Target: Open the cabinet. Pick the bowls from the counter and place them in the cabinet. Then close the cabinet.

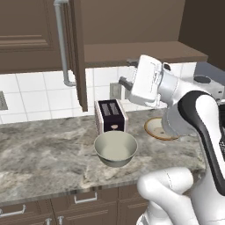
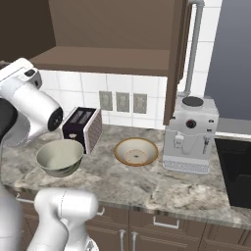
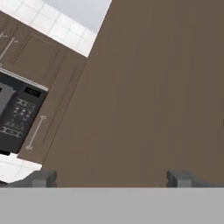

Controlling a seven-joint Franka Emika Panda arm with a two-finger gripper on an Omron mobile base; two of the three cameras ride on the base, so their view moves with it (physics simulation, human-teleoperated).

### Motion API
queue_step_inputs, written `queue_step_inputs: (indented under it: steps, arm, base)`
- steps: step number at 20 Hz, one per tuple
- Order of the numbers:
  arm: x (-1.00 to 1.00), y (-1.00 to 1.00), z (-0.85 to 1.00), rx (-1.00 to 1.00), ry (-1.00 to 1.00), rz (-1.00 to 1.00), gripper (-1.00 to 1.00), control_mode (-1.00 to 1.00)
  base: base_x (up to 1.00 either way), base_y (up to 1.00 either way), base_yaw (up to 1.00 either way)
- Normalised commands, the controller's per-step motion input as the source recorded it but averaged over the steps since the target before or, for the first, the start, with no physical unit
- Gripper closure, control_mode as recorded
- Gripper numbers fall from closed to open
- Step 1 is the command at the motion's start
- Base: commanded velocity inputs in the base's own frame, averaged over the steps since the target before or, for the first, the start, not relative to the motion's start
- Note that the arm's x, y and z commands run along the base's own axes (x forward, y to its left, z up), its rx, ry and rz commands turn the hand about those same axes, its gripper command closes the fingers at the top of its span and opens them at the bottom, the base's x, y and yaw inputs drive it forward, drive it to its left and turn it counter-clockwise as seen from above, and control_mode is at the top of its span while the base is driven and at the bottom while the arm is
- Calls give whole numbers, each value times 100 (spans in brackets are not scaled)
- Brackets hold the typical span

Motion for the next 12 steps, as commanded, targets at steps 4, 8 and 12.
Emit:
queue_step_inputs:
  steps: [4,8,12]
  arm:
    - [-18,-47,30,0,17,-18,-100,-100]
    - [-26,-34,42,-2,22,-25,-100,-100]
    - [-19,-15,40,-7,21,-26,-100,-100]
  base:
    - [0,0,0]
    - [0,0,0]
    - [0,0,0]
